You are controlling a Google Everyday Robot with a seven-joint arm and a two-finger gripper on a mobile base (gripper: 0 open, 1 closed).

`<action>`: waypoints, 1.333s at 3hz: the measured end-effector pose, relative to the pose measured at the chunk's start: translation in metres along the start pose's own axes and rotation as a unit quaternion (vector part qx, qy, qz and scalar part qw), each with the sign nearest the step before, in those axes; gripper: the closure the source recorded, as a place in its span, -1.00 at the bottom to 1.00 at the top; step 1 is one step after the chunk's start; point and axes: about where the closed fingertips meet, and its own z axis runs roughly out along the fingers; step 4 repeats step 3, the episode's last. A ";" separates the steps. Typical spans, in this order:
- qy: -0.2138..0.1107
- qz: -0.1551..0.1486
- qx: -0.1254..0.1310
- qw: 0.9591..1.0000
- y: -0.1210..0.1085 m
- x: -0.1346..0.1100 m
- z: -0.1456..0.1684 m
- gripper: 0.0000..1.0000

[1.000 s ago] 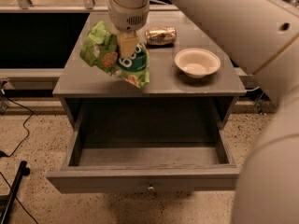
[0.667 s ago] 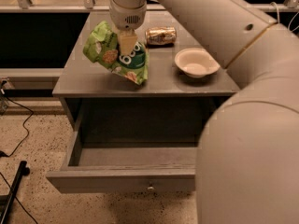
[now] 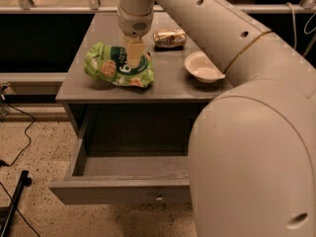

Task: Pick green rice chip bag from top drawer and place on counter

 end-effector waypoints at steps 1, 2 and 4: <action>-0.004 0.010 0.006 1.000 0.001 0.007 -0.005 -1.00; -0.018 0.033 0.021 0.999 0.006 0.030 -0.030 -1.00; 0.006 0.090 0.024 0.996 0.013 0.066 -0.061 -1.00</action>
Offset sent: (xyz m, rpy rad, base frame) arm -0.0092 -0.0758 0.0496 0.1105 -0.0168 -0.1080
